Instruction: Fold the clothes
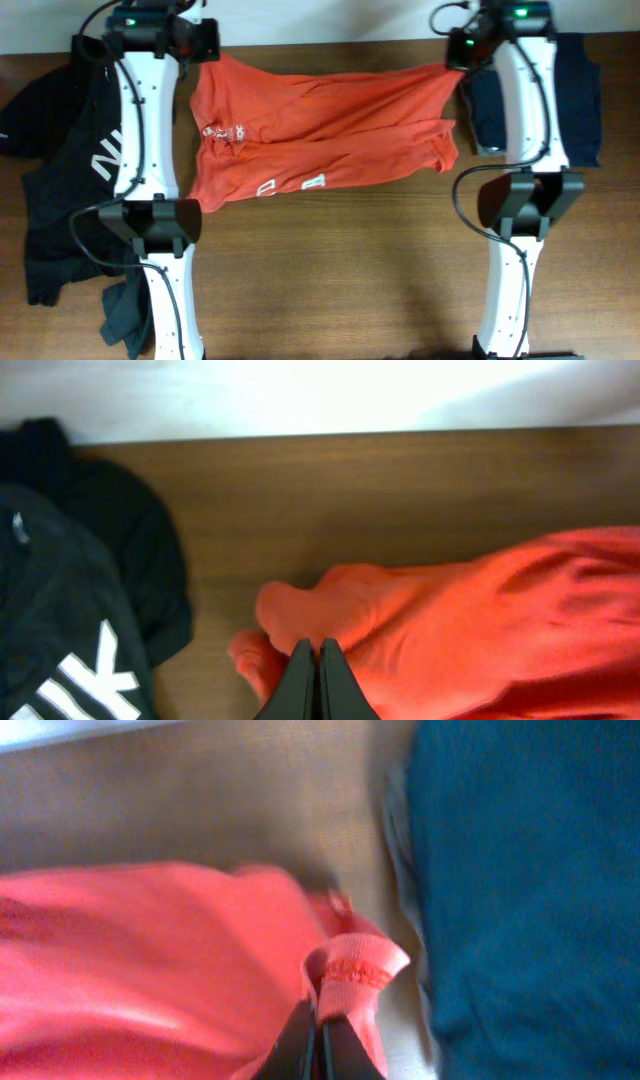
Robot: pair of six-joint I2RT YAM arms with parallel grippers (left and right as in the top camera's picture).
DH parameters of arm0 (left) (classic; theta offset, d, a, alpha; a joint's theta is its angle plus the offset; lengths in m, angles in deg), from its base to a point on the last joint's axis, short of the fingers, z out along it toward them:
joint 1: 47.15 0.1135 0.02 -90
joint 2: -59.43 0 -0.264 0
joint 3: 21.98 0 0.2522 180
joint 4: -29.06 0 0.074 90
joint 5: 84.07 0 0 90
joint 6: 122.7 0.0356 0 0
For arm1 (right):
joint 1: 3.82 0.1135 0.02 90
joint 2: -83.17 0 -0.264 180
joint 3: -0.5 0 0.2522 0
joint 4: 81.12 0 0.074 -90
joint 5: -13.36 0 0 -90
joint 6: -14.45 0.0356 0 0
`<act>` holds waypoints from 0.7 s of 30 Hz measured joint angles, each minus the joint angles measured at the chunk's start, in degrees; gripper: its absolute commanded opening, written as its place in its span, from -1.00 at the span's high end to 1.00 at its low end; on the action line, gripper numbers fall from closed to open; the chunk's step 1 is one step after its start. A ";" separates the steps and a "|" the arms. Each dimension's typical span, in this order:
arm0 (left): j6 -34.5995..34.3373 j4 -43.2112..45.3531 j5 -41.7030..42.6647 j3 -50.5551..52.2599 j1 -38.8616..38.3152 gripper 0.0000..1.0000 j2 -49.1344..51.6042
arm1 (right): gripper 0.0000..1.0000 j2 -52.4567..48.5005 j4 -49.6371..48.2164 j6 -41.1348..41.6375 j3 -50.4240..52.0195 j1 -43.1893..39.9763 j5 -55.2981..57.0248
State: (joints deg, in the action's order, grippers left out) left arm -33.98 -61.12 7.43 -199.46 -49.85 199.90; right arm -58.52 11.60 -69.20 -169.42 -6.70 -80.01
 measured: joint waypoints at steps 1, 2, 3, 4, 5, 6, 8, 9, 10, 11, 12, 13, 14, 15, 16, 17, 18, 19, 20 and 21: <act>0.00 -0.37 0.04 0.00 0.81 0.99 0.00 | 0.92 0.00 3.26 -0.96 -0.42 -1.51 -2.01; 0.00 -0.52 0.07 0.00 1.14 0.99 0.00 | 0.92 0.00 4.96 -1.64 -0.44 -2.29 -3.26; 0.00 -0.66 0.22 0.00 1.64 0.99 0.00 | 0.92 0.00 6.16 -2.19 -0.44 -2.93 -4.31; 0.00 -0.76 0.37 0.00 2.08 0.99 0.00 | 0.92 0.00 7.34 -2.89 -0.44 -3.63 -5.38; 0.00 -0.79 0.70 0.00 2.51 0.99 0.00 | 0.92 0.00 8.39 -3.89 -0.44 -4.35 -6.64; 0.00 -0.76 1.14 0.00 2.93 0.99 0.00 | 0.92 0.00 8.94 -4.66 -0.44 -4.83 -7.56; 0.00 -0.74 2.29 0.00 3.74 0.99 0.00 | 0.92 0.00 9.75 -6.40 -0.44 -5.38 -9.09; 0.00 -0.66 3.17 0.00 4.17 0.99 0.00 | 0.92 0.00 10.12 -7.06 -0.44 -5.42 -9.68; 0.00 -0.55 4.26 0.00 4.46 0.99 0.00 | 0.92 0.00 10.60 -7.91 -0.44 -5.38 -10.29; 0.00 -0.55 4.81 0.00 4.59 0.99 0.00 | 0.92 0.00 11.06 -8.57 -0.44 -5.29 -10.80; 0.00 -0.66 5.81 -0.02 4.79 0.99 0.00 | 0.92 0.00 11.28 -8.85 -0.44 -5.27 -10.99; 0.00 -1.07 6.58 -0.11 4.87 0.99 0.00 | 0.92 0.00 11.82 -9.44 -0.44 -5.20 -11.32; 0.00 -2.16 7.17 -0.33 4.87 0.99 0.00 | 0.93 0.00 12.63 -9.86 -0.44 -5.11 -11.54; 0.00 -3.65 7.58 -0.52 4.76 0.99 0.00 | 0.92 0.00 13.64 -10.10 -0.44 -5.07 -11.67; -0.02 -5.55 8.15 -0.81 4.61 0.99 0.00 | 0.92 0.00 14.67 -10.29 -0.44 -5.07 -11.80; -0.02 -6.95 8.57 -1.05 4.42 0.99 0.00 | 0.92 0.00 15.98 -10.64 -0.44 -5.07 -11.85; -0.02 -9.60 8.94 -1.38 4.13 0.99 0.00 | 0.92 0.00 17.46 -10.88 -0.44 -5.07 -11.96; 0.00 -12.41 9.29 -1.51 3.80 0.99 0.00 | 0.92 0.00 18.03 -10.91 -0.44 -5.07 -11.98; 0.00 -14.75 9.55 -1.64 3.43 0.99 0.00 | 0.92 0.00 17.92 -10.91 -0.44 -5.07 -12.04; 0.00 -16.85 9.70 -1.64 2.99 0.99 0.00 | 0.92 0.00 18.03 -10.84 -0.44 -5.07 -12.11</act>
State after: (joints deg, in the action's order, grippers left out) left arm -33.98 -77.98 17.13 -201.10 -46.85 199.90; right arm -58.52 29.63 -80.04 -169.86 -11.77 -92.12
